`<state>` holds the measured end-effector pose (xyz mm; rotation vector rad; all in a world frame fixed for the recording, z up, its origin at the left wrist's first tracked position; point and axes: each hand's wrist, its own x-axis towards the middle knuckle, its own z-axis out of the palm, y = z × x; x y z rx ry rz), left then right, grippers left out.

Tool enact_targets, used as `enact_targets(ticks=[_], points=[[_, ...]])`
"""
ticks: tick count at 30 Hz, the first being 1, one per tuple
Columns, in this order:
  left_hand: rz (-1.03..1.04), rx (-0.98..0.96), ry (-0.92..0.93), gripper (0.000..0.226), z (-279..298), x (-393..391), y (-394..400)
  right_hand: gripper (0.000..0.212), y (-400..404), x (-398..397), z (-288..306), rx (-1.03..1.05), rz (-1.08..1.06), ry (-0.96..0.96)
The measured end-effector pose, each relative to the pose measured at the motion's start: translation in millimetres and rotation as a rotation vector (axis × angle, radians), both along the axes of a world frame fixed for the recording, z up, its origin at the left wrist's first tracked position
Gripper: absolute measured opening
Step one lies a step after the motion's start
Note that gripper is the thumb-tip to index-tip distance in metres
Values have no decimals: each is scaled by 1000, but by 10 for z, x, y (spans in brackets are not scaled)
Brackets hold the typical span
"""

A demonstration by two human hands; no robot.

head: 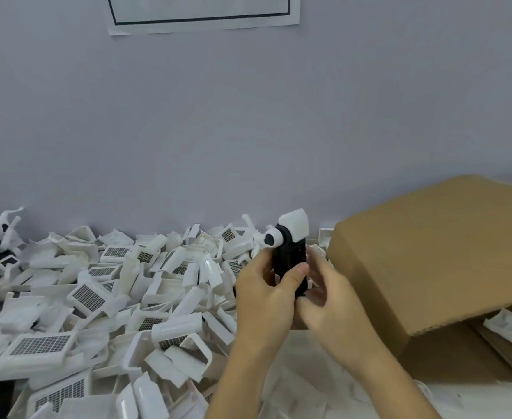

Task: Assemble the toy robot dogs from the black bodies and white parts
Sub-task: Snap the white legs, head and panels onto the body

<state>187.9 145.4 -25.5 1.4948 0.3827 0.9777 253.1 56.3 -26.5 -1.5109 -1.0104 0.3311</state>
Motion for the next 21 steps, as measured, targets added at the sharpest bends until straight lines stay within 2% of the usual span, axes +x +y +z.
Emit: enact_targets(ticks=[3, 6, 9, 12, 18, 21], points=[[-19, 119, -4, 21, 9, 16, -50, 47, -54, 33, 103, 175, 18, 49], [-49, 202, 30, 31, -7, 22, -67, 39, -42, 37, 164, 264, -14, 134], [-95, 254, 116, 36, -38, 26, -84, 68, -3, 54, 155, 253, -226, 193], [-86, 332, 151, 40, -55, 32, -83, 58, 3, 87, 132, 236, -373, 150], [-93, 362, 142, 42, -22, 4, -85, 45, 10, 122, 85, 240, -448, 139], [-79, 384, 114, 43, -4, -13, -100, 52, 11, 110, 99, 275, -412, 145]])
